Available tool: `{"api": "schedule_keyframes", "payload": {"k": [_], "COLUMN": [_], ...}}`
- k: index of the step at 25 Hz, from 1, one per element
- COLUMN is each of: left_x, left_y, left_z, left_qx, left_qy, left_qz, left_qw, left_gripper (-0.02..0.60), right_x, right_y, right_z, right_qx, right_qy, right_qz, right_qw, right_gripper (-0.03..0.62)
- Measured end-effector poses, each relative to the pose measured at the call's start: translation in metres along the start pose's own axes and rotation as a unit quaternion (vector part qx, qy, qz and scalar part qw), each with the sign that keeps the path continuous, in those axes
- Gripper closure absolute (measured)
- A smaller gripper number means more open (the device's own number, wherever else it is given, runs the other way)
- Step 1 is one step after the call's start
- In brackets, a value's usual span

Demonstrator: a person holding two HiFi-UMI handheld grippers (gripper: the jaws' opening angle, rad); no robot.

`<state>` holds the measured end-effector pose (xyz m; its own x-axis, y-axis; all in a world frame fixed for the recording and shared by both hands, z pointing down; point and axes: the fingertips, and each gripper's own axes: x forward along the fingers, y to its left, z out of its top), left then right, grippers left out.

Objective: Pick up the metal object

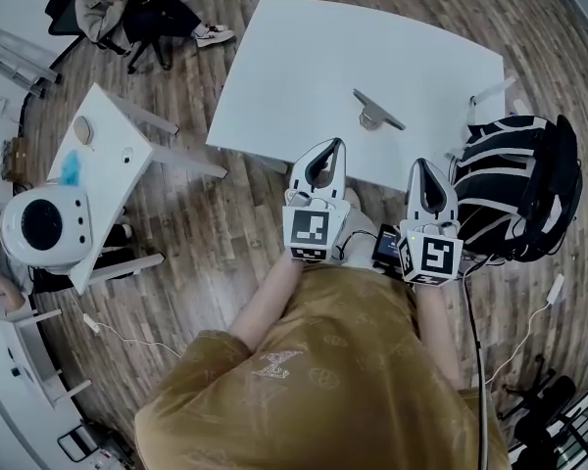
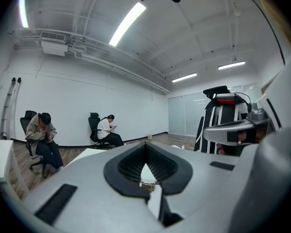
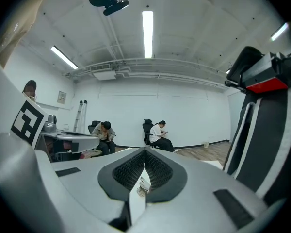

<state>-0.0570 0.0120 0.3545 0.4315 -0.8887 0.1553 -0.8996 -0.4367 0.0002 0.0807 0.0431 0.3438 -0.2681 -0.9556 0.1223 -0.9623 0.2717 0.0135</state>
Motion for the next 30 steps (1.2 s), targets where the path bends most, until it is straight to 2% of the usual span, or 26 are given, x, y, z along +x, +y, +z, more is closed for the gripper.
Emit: {"api": "schedule_keyframes", "payload": {"k": [16,30], "left_x": [0.056,0.097], "left_y": [0.021,0.032], "left_z": [-0.023,-0.056], "left_qx": [-0.003,-0.005], "left_qy": [0.037,0.08], "left_qz": [0.004,0.005], "left_qw": [0.9993,0.9968], "left_gripper": [0.58,0.579], "right_x": [0.061,0.104], "right_y": [-0.013,-0.025], "right_z": [-0.02,-0.056], "right_qx": [0.005,0.018], "right_qy": [0.034,0.077], "right_qz": [0.021,0.033], "right_qw": [0.999,0.996], "right_gripper": [0.585,0.585]}}
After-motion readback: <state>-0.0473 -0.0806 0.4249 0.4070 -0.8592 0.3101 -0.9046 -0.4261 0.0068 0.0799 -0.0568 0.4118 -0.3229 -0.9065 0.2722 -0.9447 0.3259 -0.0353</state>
